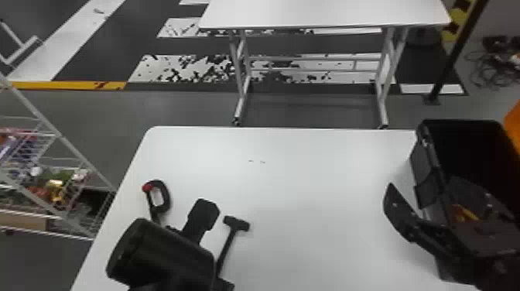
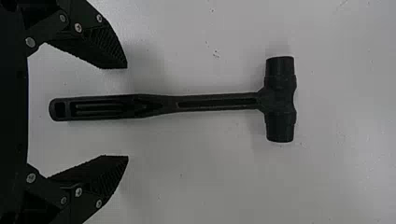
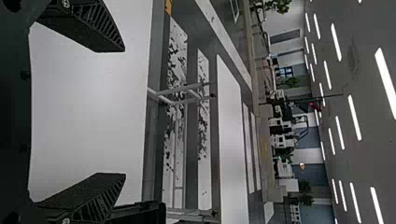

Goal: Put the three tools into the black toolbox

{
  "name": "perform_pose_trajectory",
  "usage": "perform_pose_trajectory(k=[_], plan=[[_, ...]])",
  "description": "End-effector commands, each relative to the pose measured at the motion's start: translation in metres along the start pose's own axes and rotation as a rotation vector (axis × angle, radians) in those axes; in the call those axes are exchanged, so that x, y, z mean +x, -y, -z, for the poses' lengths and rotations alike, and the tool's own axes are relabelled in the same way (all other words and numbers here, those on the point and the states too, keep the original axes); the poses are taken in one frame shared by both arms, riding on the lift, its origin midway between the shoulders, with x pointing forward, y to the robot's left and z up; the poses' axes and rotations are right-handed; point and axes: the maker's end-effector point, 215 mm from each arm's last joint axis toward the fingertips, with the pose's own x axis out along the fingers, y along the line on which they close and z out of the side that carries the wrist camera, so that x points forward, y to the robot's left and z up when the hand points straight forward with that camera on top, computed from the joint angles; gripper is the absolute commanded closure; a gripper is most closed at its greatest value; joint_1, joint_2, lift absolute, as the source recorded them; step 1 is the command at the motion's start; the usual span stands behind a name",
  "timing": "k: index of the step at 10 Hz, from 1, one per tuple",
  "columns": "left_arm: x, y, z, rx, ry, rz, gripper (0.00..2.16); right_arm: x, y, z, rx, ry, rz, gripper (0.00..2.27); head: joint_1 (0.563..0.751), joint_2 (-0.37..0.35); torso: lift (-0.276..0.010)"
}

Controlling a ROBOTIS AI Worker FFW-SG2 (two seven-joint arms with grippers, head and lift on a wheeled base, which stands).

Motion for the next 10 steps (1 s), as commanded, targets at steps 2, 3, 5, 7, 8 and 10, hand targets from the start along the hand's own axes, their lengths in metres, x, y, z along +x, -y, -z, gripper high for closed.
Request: perform_pose_trajectory(k=[2, 3, 5, 7, 8, 10], plan=[[0.003, 0.001, 0.004, -0.005, -0.012, 0.006, 1.52, -0.001, 0.001, -0.001, -0.001, 0.002, 0.003, 0.04, 0.695, 0.124, -0.051], [0.001, 0.001, 0.001, -0.005, -0.005, 0.004, 1.74, -0.001, 0.001, -0.001, -0.001, 0.002, 0.003, 0.04, 0.695, 0.121, -0.051], [-0.002, 0.002, -0.001, -0.002, 0.007, 0.006, 1.89, -0.001, 0.001, -0.001, 0.001, 0.003, 0.002, 0.04, 0.695, 0.120, -0.051], [-0.012, 0.002, -0.006, -0.001, 0.040, 0.005, 2.01, 0.000, 0.001, 0.000, 0.002, 0.002, 0.003, 0.04, 0.695, 0.118, -0.051], [-0.023, 0.004, -0.012, 0.002, 0.074, 0.007, 2.01, 0.000, -0.001, -0.001, 0.004, 0.003, 0.000, 0.04, 0.695, 0.116, -0.051], [-0.049, 0.011, -0.020, 0.002, 0.155, 0.018, 2.01, 0.001, -0.003, 0.000, 0.006, 0.000, -0.004, 0.04, 0.695, 0.114, -0.051]])
